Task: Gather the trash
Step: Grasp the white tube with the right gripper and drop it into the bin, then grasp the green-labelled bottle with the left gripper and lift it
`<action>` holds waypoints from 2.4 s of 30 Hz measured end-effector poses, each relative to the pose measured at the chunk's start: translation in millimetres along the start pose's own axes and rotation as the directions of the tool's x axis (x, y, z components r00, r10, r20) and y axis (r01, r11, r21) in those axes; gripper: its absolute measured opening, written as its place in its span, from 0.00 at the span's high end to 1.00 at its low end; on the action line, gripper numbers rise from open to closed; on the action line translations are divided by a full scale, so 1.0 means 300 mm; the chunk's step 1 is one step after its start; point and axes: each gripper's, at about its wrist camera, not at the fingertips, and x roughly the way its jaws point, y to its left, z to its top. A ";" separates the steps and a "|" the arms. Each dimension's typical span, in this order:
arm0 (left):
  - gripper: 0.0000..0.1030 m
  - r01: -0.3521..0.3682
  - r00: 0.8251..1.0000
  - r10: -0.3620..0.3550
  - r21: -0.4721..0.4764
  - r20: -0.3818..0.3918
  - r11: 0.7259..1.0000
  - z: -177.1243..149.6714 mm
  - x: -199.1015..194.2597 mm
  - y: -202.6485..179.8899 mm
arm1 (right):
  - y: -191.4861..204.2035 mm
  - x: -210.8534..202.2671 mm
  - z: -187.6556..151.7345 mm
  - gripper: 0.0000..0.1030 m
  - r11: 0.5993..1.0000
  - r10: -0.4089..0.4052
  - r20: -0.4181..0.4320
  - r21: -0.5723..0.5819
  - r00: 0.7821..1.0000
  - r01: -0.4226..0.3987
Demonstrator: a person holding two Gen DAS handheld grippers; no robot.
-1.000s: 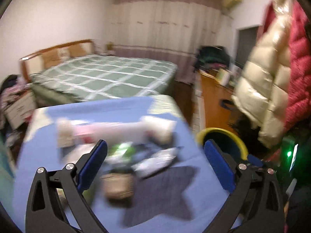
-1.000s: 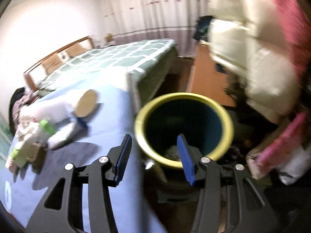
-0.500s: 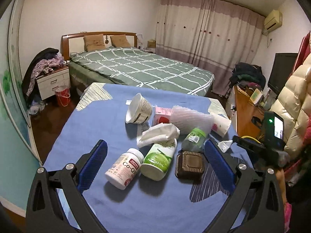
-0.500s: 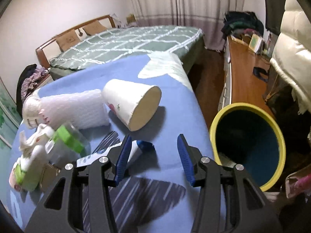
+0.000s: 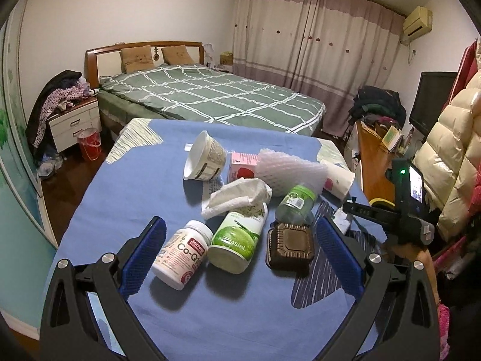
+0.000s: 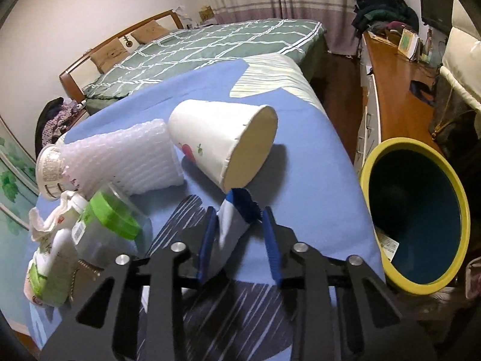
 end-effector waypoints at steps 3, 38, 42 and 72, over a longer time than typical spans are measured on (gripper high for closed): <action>0.05 0.007 1.000 -0.007 0.004 -0.007 1.000 -0.004 0.010 -0.011 | -0.008 -0.039 -0.017 0.86 1.000 0.005 0.017 -0.001 1.000 -0.005; 0.05 0.013 0.999 -0.010 0.053 -0.051 0.999 -0.036 0.072 -0.084 | -0.632 -0.183 0.094 0.79 0.879 -0.420 0.123 0.304 0.899 0.368; 0.05 0.010 0.999 -0.006 0.059 -0.054 0.998 -0.039 0.082 -0.083 | -0.651 -0.192 0.087 0.72 0.874 -0.419 0.121 0.323 0.900 0.363; 0.17 -0.006 0.980 0.038 0.161 -0.196 0.987 -0.053 0.326 -0.044 | -0.284 -0.189 -0.057 0.63 0.974 -0.202 0.186 0.139 0.962 0.177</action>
